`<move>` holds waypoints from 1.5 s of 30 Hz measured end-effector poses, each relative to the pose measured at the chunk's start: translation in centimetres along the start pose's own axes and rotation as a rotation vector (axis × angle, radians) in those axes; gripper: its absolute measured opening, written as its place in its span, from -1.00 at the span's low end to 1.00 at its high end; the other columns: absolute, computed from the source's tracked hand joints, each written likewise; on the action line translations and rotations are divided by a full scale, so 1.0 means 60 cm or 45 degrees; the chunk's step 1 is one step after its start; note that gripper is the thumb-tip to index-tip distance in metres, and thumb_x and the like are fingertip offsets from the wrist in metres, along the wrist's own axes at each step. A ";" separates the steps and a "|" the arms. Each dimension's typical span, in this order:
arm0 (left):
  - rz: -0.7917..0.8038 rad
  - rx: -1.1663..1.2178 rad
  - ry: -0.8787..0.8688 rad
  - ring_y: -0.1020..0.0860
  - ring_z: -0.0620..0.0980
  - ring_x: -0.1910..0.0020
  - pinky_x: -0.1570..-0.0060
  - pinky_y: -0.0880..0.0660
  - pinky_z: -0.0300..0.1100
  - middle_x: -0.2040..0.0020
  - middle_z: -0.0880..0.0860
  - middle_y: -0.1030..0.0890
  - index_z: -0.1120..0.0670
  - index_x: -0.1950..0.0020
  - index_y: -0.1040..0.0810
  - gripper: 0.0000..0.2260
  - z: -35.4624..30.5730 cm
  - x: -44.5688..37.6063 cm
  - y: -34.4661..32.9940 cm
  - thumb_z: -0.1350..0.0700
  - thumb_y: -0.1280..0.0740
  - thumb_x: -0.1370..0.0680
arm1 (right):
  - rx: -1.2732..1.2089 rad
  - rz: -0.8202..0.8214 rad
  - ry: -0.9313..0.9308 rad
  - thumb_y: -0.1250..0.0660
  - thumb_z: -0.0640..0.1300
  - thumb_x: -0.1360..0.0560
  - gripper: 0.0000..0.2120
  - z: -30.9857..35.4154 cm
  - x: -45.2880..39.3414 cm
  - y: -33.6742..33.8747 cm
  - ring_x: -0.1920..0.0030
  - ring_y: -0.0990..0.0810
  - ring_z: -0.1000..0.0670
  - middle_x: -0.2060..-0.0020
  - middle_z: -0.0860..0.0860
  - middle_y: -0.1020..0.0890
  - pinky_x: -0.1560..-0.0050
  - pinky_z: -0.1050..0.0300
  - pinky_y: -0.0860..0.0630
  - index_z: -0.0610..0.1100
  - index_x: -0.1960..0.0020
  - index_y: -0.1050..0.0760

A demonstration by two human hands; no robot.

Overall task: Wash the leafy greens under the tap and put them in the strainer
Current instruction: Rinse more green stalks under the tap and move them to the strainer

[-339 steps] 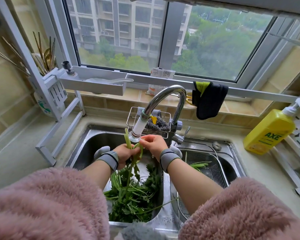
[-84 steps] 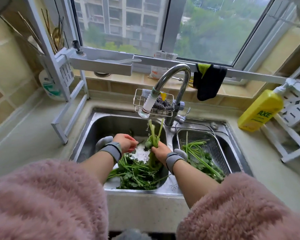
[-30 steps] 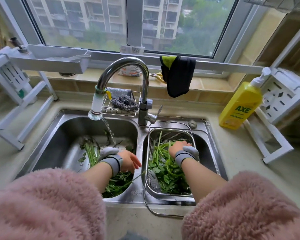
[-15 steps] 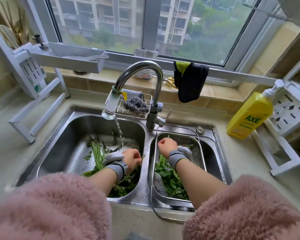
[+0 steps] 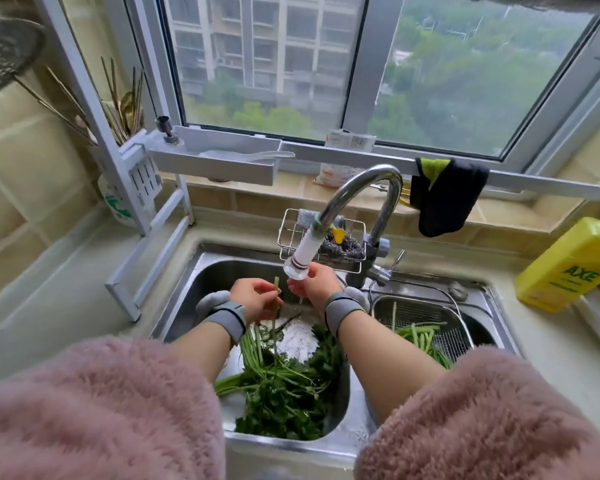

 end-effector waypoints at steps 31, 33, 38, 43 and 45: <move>0.246 -0.307 0.067 -0.52 0.05 0.27 0.18 -0.53 -0.10 0.19 0.19 -0.60 0.21 0.11 -0.58 -0.95 0.024 0.001 -0.078 0.28 -0.41 -0.46 | 0.063 0.009 0.110 -0.11 -0.04 -0.62 -0.58 0.014 0.024 0.026 0.43 -0.35 0.11 0.42 0.03 -0.48 0.34 0.25 -0.29 -0.10 0.40 -0.38; 0.211 -0.318 0.076 -0.51 0.08 0.26 0.22 -0.53 -0.11 0.18 0.22 -0.59 0.21 0.14 -0.57 -0.98 0.028 0.004 -0.077 0.28 -0.39 -0.48 | 0.049 0.036 0.124 -0.12 -0.05 -0.61 -0.63 0.014 0.025 0.024 0.42 -0.36 0.11 0.39 0.04 -0.51 0.34 0.26 -0.31 -0.09 0.35 -0.39; 0.218 -0.265 0.102 -0.50 0.00 0.35 0.29 -0.51 -0.18 0.27 0.14 -0.59 0.27 0.09 -0.58 -0.93 0.030 0.006 -0.081 0.27 -0.33 -0.53 | 0.187 0.091 0.130 -0.28 -0.14 -0.53 -0.86 0.002 0.025 0.023 0.39 -0.41 0.15 0.34 0.02 -0.55 0.36 0.35 -0.36 -0.15 0.17 -0.53; 0.292 -0.525 0.101 -0.51 -0.03 0.23 0.30 -0.48 -0.31 0.09 0.14 -0.61 0.24 -0.07 -0.59 -0.79 0.037 0.008 -0.078 0.29 -0.42 -0.45 | 0.084 0.034 0.151 -0.19 -0.12 -0.59 -0.73 0.009 0.020 0.027 0.44 -0.39 0.13 0.37 0.01 -0.55 0.36 0.30 -0.34 -0.08 0.29 -0.43; 0.275 -0.479 0.118 -0.50 -0.01 0.21 0.38 -0.43 -0.34 0.06 0.14 -0.59 0.20 -0.12 -0.56 -0.76 0.033 0.007 -0.073 0.35 -0.35 -0.47 | 0.154 0.113 0.157 -0.23 -0.14 -0.57 -0.83 0.009 0.020 0.017 0.46 -0.42 0.20 0.37 0.04 -0.56 0.37 0.36 -0.36 -0.13 0.18 -0.49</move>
Point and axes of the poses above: each hand's wrist, its own x-axis away from the middle knuckle, its own y-axis out of the back of the hand, z = x × y, the point moved 10 cm from there along -x, towards the middle knuckle
